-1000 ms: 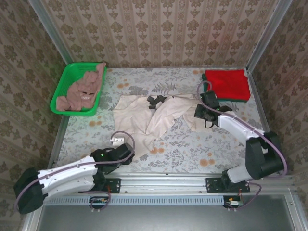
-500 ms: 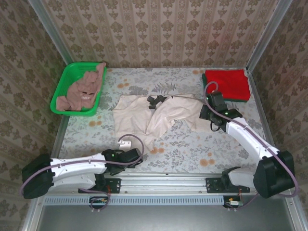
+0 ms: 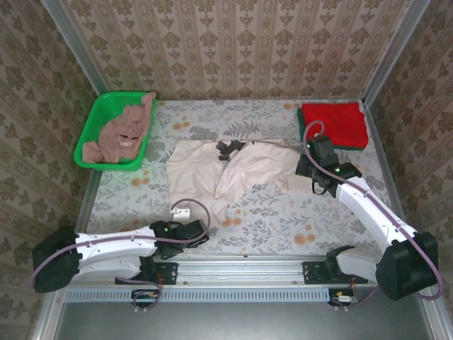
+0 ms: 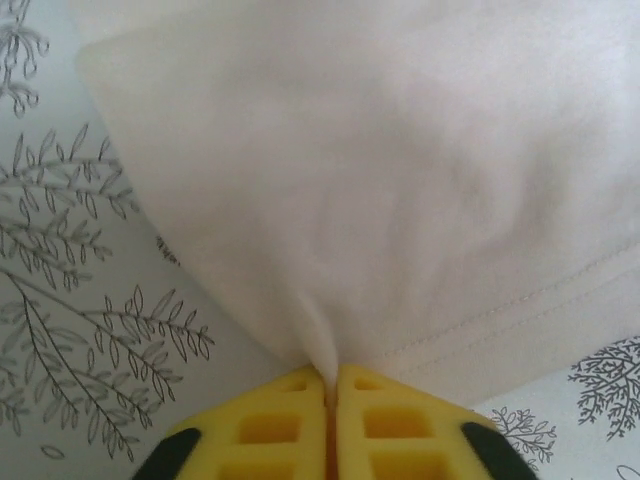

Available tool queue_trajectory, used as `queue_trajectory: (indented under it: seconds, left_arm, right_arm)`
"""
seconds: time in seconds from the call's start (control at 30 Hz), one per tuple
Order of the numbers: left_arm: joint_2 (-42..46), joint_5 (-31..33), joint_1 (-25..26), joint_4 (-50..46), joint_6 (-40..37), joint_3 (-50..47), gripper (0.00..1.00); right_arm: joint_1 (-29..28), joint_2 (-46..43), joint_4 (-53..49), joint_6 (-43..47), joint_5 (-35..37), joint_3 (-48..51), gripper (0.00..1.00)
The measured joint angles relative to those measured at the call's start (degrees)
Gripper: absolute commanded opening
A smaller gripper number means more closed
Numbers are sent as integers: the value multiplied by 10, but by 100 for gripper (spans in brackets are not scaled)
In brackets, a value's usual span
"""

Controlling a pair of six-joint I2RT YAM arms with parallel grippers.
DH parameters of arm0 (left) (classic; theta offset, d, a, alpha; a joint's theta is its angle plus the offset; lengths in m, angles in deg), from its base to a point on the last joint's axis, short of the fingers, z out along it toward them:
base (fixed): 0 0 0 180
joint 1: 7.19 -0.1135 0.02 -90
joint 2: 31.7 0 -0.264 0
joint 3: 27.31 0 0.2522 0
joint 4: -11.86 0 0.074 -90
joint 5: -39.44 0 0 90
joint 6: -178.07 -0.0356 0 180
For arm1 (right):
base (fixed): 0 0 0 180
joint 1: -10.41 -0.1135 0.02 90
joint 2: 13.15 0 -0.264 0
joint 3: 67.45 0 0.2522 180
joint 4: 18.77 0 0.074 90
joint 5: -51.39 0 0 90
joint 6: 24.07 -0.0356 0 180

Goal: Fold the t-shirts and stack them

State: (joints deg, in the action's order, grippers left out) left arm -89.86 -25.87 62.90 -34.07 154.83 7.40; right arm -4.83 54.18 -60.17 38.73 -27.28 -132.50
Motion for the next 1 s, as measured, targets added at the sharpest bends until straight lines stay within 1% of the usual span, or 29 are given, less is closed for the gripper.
queue_trajectory:
  seconds: [0.07,0.13,0.17,0.23,0.3,0.37,0.43,0.47,0.53,0.57,0.63,0.67,0.7,0.77,0.83,0.87,0.93,1.0]
  left_arm:
    - [20,0,-2,-4,-12,0,0]
    - [64,1,-11,-13,-30,1,0]
    - [87,2,-20,-20,-42,4,0]
    - [144,3,-51,-40,-77,25,0]
    - [187,0,-100,-60,-123,68,0]
    - [202,-7,-169,-67,-179,130,0]
    - [185,-31,-249,-72,-240,215,0]
    - [168,-40,-281,-70,-264,250,0]
    - [104,-80,-365,-75,-323,350,0]
    - [70,-98,-397,-77,-345,395,0]
    - [-22,-151,-477,-80,-394,521,0]
    - [-61,-173,-506,-82,-412,573,0]
    - [-114,-200,-537,-90,-435,646,0]
    - [-210,-239,-578,-101,-471,792,0]
    - [-314,-282,-610,-126,-499,972,0]
    - [-356,-298,-620,-134,-508,1050,0]
    - [-461,-334,-643,-165,-524,1253,0]
    - [-532,-362,-659,-172,-527,1395,0]
  right_arm:
    - [0,-14,-4,0,-9,0,0]
    - [-3,-39,-12,0,-24,0,0]
    - [-4,-52,-13,-2,-33,0,0]
    - [-8,-86,-10,-10,-73,0,0]
    - [-17,-109,1,-19,-112,-1,0]
    - [-30,-106,1,-24,-137,-19,0]
    - [-39,-72,-8,-25,-147,-62,0]
    - [-40,-52,-12,-24,-146,-85,0]
    - [-36,10,-38,-14,-134,-164,0]
    - [-33,37,-50,-10,-128,-202,0]
    - [-20,116,-85,4,-115,-318,0]
    - [-12,149,-97,9,-109,-369,0]
    - [-4,187,-110,17,-104,-429,0]
    - [14,257,-134,28,-97,-546,0]
    - [33,331,-168,36,-96,-682,0]
    - [40,363,-178,38,-96,-742,0]
    - [55,428,-200,43,-99,-869,0]
    - [70,487,-224,42,-103,-992,0]
